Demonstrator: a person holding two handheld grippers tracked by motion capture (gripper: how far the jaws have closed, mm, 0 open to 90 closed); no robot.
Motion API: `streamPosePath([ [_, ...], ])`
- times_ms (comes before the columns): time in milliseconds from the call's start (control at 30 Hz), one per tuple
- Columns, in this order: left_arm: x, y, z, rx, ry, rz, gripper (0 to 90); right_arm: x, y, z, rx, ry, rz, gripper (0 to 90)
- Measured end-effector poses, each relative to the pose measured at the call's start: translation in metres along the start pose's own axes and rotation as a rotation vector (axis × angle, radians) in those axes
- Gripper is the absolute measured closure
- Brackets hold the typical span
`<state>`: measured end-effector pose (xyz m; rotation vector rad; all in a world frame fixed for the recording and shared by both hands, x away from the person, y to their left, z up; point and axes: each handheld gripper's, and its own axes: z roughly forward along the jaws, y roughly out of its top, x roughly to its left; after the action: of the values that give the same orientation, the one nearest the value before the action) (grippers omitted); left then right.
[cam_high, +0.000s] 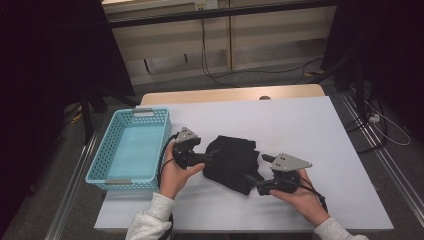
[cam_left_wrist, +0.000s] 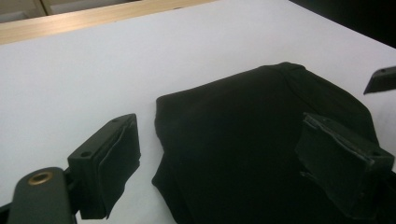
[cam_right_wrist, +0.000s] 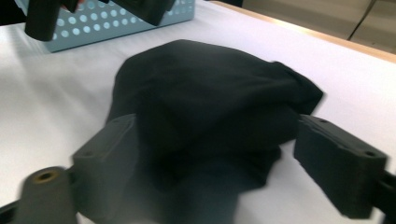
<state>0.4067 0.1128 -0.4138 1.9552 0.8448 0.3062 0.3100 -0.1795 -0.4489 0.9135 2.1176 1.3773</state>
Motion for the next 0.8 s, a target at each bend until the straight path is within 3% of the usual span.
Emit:
streamPosePath([
  [67, 0.0, -0.002, -0.002, 0.004, 0.014, 0.001, 13.3, 0.004, 0.003, 0.005, 0.014, 0.017, 0.006, 22.9],
  [133, 0.001, -0.002, -0.004, 0.003, 0.03, -0.004, 13.4, 0.008, 0.005, 0.008, 0.024, 0.061, 0.012, 34.7],
  [200, 0.001, -0.001, -0.005, -0.006, 0.036, -0.014, 13.4, 0.013, 0.006, 0.013, 0.054, 0.099, 0.006, 40.3],
  [267, 0.0, -0.001, -0.005, -0.007, 0.036, -0.013, 13.4, 0.017, 0.005, 0.018, 0.099, 0.088, -0.017, 45.2],
  [433, 0.002, -0.002, -0.004, -0.007, 0.043, -0.006, 13.8, 0.015, 0.003, 0.028, 0.163, 0.111, 0.029, 61.2],
  [500, 0.003, -0.003, -0.003, -0.003, 0.044, -0.02, 14.0, 0.015, 0.003, 0.031, 0.196, 0.1, -0.006, 68.9],
  [567, 0.004, -0.004, -0.004, -0.001, 0.052, -0.02, 14.1, 0.014, 0.001, 0.035, 0.22, 0.115, 0.001, 78.2],
  [633, 0.004, -0.003, -0.005, -0.008, 0.051, -0.026, 14.3, 0.016, 0.0, 0.038, 0.239, 0.114, -0.041, 85.3],
  [800, 0.004, -0.002, -0.006, -0.006, 0.049, -0.019, 14.6, 0.011, 0.006, 0.032, 0.244, 0.101, -0.045, 89.6],
])
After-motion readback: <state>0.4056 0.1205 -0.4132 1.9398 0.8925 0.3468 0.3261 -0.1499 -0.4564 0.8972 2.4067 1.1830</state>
